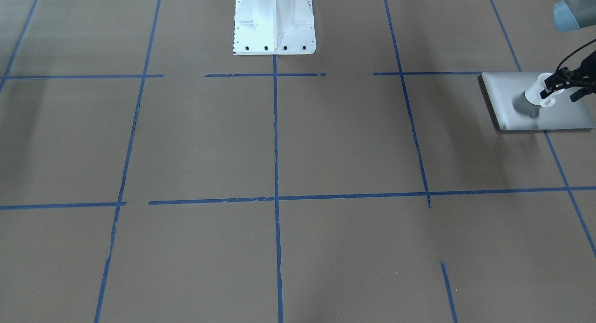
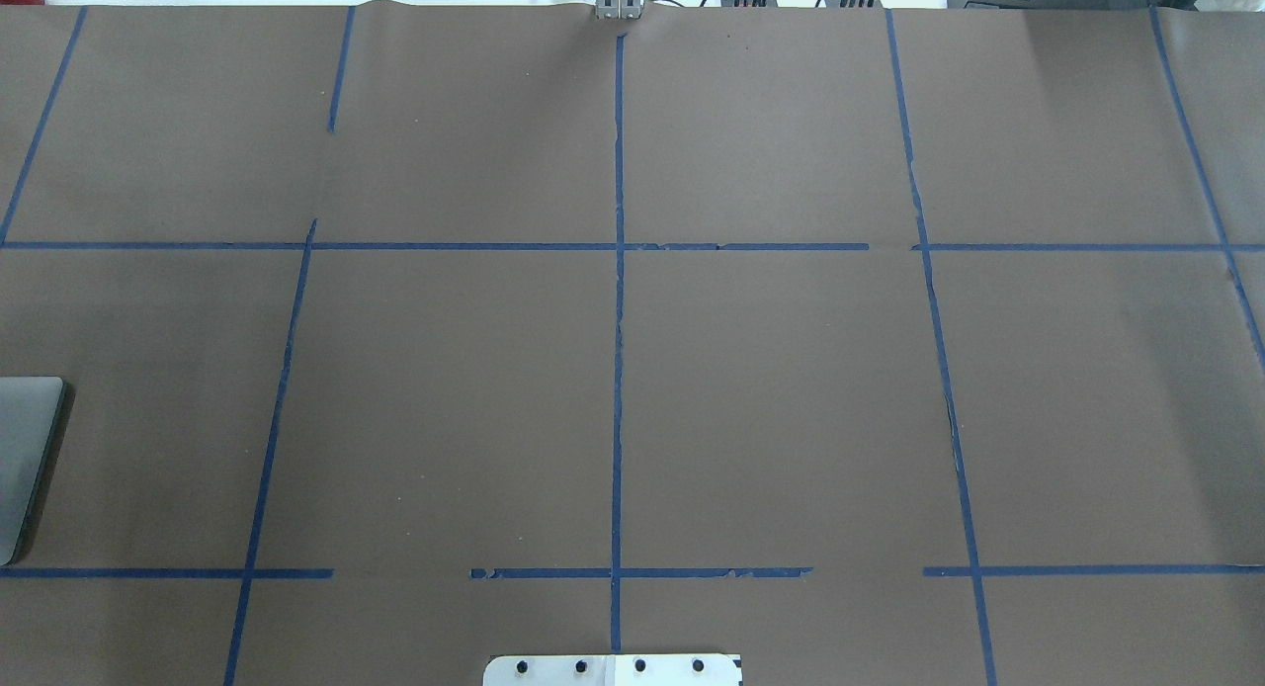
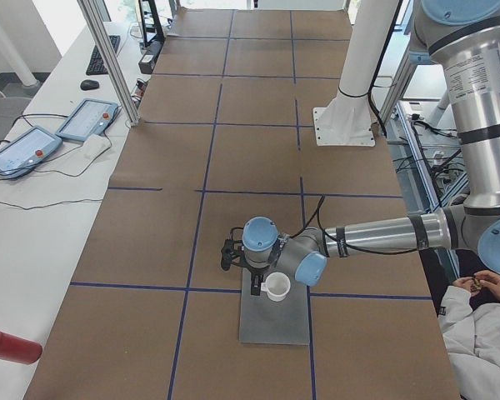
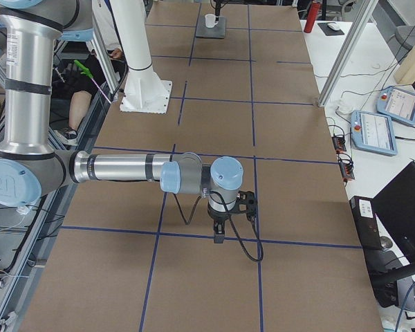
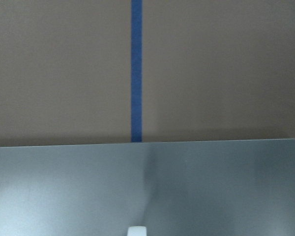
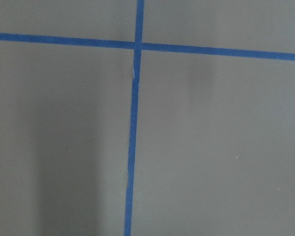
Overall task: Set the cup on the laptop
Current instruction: 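Lower the cup onto the silver laptop and release it with the left gripper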
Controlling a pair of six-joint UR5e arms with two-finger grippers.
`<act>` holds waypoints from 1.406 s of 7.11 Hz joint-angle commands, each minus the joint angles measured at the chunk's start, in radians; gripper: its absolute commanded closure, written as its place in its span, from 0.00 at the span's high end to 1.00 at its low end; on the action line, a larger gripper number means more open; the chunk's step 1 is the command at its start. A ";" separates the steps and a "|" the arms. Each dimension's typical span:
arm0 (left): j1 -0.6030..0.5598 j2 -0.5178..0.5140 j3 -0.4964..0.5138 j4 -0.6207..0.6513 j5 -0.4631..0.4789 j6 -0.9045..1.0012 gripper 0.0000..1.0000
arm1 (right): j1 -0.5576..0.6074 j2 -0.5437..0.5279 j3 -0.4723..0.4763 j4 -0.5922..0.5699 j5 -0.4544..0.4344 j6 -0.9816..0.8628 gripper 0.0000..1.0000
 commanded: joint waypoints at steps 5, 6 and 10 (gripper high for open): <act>-0.317 -0.107 -0.132 0.569 0.020 0.434 1.00 | 0.000 0.000 0.000 0.000 0.000 0.000 1.00; -0.317 -0.115 -0.136 0.569 0.049 0.434 1.00 | 0.000 0.000 0.000 0.000 0.001 0.000 1.00; -0.315 -0.115 -0.141 0.567 0.060 0.431 1.00 | 0.000 0.000 0.000 0.000 0.001 0.000 1.00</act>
